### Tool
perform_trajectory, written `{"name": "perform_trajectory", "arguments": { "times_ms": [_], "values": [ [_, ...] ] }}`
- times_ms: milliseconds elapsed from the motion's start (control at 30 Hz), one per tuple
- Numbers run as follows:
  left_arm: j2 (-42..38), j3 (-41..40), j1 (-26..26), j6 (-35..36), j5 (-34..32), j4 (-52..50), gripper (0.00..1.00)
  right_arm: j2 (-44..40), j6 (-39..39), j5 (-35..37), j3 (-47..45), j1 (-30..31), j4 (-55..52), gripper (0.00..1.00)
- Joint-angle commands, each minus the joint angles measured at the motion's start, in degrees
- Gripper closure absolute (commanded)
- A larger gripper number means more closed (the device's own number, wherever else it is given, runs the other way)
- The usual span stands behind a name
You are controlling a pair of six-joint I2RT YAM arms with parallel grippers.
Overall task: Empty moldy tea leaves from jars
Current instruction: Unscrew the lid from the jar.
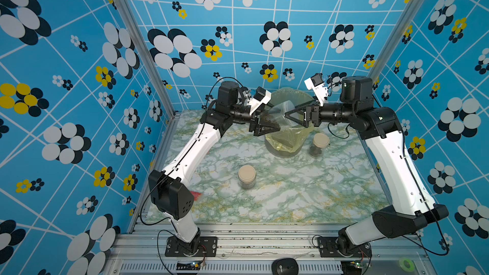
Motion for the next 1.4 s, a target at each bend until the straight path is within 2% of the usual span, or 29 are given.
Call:
{"name": "perform_trajectory", "arguments": {
  "times_ms": [0, 133, 400, 667, 800, 1367],
  "values": [
    [-0.62, 4.06, 1.08, -3.26, 3.75, 2.84, 0.53, 2.23, -5.44, -2.83, 1.8, 1.04, -9.94, 0.32],
    [-0.46, 3.69, 1.07, -2.02, 3.93, 1.07, 0.53, 5.05, -8.13, -2.03, 5.66, 0.87, -13.18, 0.33],
    [-1.08, 3.15, 1.24, 1.18, 3.29, -1.95, 0.53, 7.17, -8.17, -3.41, 10.02, -1.0, -14.46, 0.33],
    [-1.25, 2.56, 1.4, 1.82, 2.78, -1.91, 0.53, 6.87, -5.73, -5.47, 9.18, -1.69, -12.25, 0.34],
    [-1.42, 2.0, 1.26, 1.9, 2.04, -0.97, 0.53, 6.26, -4.51, -5.92, 7.43, -1.73, -10.38, 0.31],
    [-1.97, 1.07, 1.12, 2.52, 1.1, -0.37, 0.54, 4.08, -3.67, -3.58, 7.83, -3.7, -10.15, 0.31]
  ]
}}
